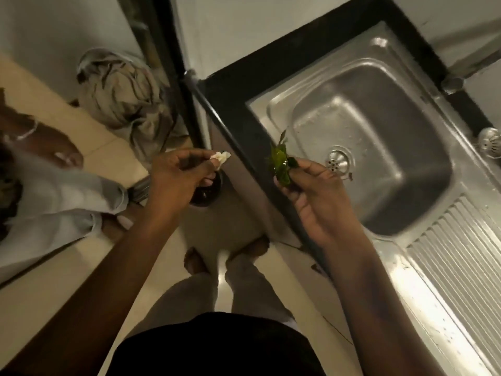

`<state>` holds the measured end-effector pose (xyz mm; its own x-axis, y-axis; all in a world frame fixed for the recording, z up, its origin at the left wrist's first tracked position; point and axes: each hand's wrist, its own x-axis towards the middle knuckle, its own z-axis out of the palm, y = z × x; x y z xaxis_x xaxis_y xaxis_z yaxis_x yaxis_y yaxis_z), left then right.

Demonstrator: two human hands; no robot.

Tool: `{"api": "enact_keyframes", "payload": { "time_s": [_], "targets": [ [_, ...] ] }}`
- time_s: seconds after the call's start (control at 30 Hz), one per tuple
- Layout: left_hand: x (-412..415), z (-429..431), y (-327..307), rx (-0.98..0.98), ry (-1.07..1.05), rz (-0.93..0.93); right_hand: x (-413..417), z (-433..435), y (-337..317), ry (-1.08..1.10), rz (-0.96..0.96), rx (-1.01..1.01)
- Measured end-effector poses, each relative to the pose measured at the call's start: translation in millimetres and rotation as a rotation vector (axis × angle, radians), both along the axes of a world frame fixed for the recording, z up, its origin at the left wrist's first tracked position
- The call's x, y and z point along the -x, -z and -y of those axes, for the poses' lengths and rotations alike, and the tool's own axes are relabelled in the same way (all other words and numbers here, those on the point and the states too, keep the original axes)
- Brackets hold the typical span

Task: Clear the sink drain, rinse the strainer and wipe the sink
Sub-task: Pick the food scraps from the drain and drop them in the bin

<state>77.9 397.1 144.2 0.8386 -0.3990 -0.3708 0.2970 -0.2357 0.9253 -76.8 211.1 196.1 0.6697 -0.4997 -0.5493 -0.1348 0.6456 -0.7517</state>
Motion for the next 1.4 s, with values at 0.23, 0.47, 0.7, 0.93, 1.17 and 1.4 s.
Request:
{"api": "enact_keyframes", "payload": {
  "time_s": [0.23, 0.47, 0.7, 0.93, 1.17, 1.4],
  "targets": [
    [-11.3, -82.0, 79.8, -0.105, -0.270, -0.240, -66.1, -87.0, 97.6, -0.231, -0.198, -0.109],
    [-20.8, -98.3, 229.5, -0.212, -0.437, -0.429, -127.3, -127.4, 267.3, -0.212, -0.553, -0.025],
    [-45.7, -88.6, 372.0, -0.289, -0.464, -0.483, -179.1, -123.0, 424.8, -0.333, -0.717, 0.246],
    [-70.4, -61.3, 471.0, -0.424, -0.387, -0.377, -208.2, -112.5, 529.2, -0.553, -0.770, 0.604],
    [-83.7, -51.3, 502.0, -0.512, -0.226, -0.358, -218.3, -108.3, 567.2, -0.681, -0.714, 0.782],
    [-73.1, -67.3, 440.3, -0.438, -0.318, -0.312, -208.6, -124.1, 503.5, -0.464, -0.610, 0.774]
  ]
}}
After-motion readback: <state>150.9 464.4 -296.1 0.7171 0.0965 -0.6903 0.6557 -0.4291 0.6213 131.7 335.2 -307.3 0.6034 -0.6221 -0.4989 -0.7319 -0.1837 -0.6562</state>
